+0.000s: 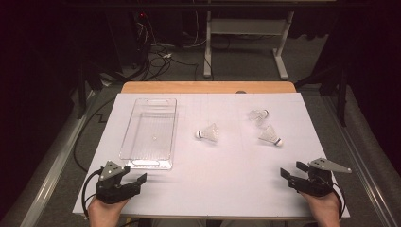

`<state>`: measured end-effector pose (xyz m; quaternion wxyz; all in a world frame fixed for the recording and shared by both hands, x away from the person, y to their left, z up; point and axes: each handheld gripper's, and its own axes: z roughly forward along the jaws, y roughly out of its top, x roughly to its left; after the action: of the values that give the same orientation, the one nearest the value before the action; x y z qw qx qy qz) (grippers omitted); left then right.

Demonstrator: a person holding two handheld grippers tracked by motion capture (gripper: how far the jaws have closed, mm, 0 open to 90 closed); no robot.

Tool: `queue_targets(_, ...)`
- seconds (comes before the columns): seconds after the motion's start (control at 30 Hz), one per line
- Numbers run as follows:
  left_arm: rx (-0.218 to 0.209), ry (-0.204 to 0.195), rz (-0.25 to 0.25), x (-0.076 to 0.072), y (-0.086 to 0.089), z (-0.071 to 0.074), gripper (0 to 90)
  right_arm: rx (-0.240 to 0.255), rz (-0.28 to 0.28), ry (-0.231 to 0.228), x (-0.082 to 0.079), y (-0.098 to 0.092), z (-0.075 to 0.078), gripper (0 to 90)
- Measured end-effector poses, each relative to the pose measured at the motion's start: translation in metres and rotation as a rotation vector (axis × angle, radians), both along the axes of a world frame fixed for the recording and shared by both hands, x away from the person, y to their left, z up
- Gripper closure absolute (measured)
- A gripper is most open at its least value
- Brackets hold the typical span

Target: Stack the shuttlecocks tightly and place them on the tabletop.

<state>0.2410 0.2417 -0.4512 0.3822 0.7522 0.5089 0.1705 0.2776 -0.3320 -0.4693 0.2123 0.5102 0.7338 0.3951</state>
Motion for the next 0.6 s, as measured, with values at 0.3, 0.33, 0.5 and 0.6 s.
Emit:
queue_targets(0.3, -0.028, -0.017, 0.041, -0.001, 0.011, -0.002, 31.5, 0.001, 0.0, 0.003, 0.0, 0.0, 0.0, 27.4)
queue_targets(0.33, -0.032, -0.018, 0.048, -0.001, 0.012, -0.003, 31.5, 0.002, -0.002, 0.003, 0.0, 0.0, 0.0, 27.4)
queue_targets(0.5, -0.036, -0.022, 0.058, -0.001, 0.015, -0.008, 30.9, 0.005, 0.001, 0.001, 0.0, -0.001, 0.0, 27.4)
queue_targets(0.6, -0.043, -0.022, 0.066, 0.0, 0.016, -0.011, 30.9, 0.009, -0.001, 0.0, 0.001, -0.002, 0.0, 27.4)
